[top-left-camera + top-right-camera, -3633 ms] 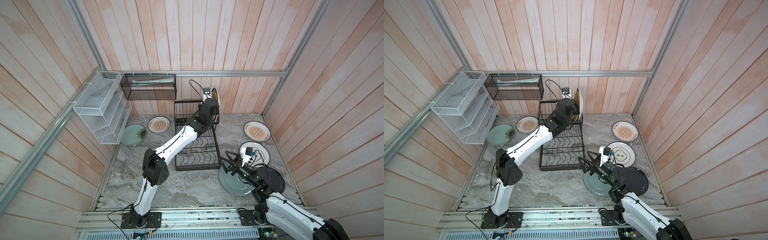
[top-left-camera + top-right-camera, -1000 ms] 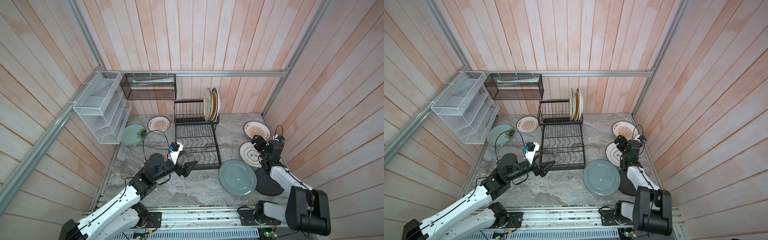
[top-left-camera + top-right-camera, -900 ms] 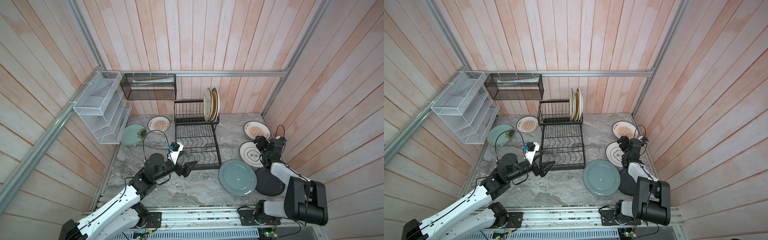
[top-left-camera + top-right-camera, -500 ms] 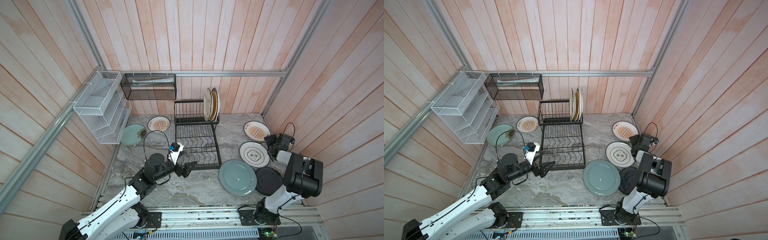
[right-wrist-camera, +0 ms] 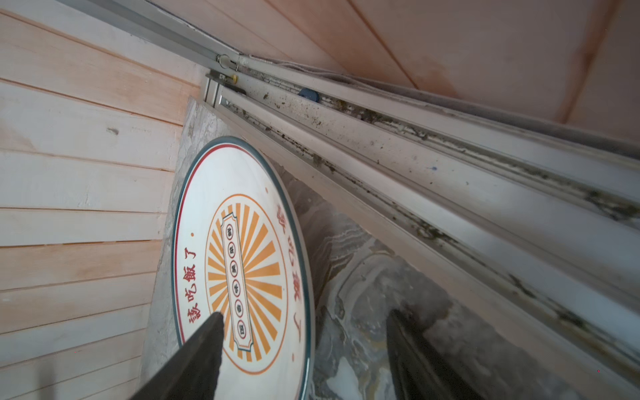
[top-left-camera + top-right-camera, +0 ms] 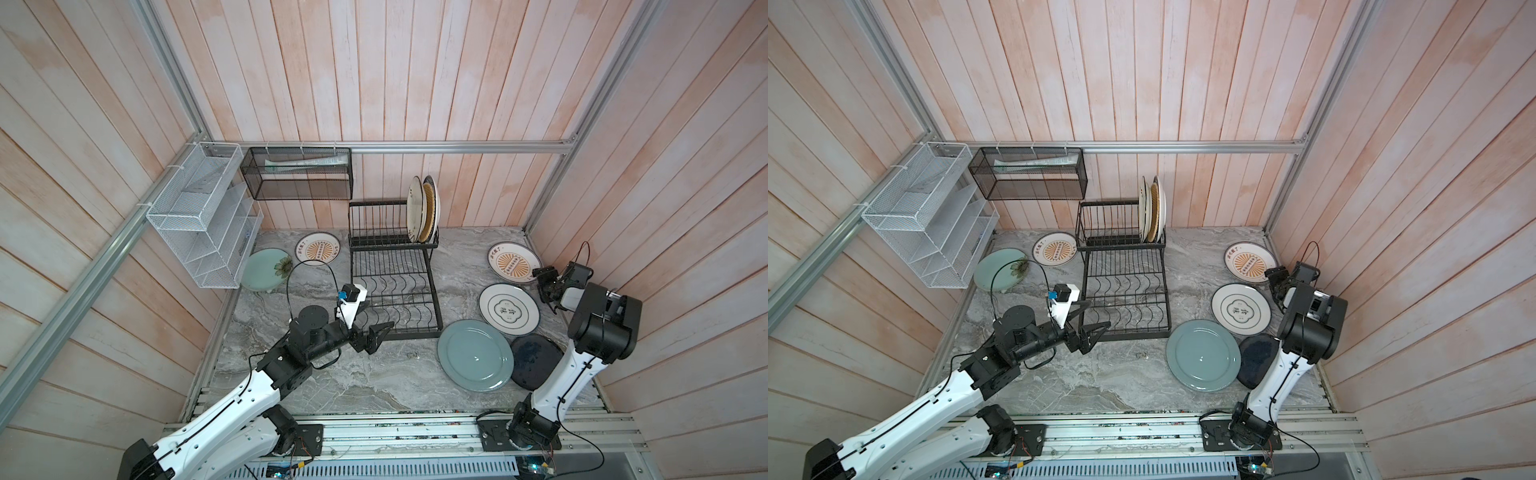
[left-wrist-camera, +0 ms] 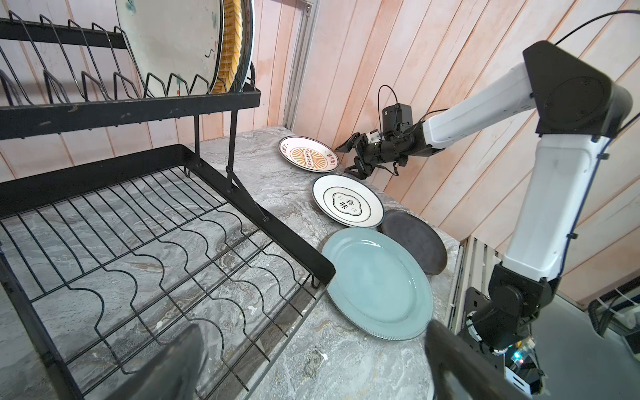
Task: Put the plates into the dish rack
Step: 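Grip the edge of the cream sunburst plate with the right gripper, then lift the sunburst plate upright with the right gripper and carry it toward the rack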
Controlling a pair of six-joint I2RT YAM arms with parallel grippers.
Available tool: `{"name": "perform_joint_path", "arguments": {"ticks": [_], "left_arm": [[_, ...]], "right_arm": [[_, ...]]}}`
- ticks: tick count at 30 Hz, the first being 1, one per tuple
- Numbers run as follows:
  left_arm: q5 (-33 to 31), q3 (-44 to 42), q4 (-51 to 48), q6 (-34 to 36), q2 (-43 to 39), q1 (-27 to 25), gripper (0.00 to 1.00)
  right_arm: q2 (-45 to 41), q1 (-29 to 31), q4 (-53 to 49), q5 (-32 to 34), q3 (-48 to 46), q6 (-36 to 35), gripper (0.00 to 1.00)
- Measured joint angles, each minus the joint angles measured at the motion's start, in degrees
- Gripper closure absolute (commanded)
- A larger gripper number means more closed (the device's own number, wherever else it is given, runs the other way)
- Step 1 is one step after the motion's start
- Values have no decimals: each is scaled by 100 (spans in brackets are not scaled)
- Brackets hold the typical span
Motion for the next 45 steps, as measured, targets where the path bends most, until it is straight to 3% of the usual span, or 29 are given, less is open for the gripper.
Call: {"name": "perform_joint_path", "arguments": {"ticks": [5, 11, 22, 34, 45], "left_arm": [[0, 2, 0, 0, 0, 0, 0], [-2, 9, -7, 0, 33, 0, 0], [-42, 9, -9, 2, 33, 0, 0], [-149, 9, -28, 76, -28, 0, 0], [-238, 9, -114, 195, -57, 0, 0]], "right_arm": [[227, 15, -59, -304, 273, -87, 33], [544, 85, -68, -678, 584, -188, 50], [809, 153, -9, -1106, 658, 4, 100], [686, 160, 699, -1419, 151, 610, 100], [-992, 459, 1335, -1416, -514, 1722, 100]]}}
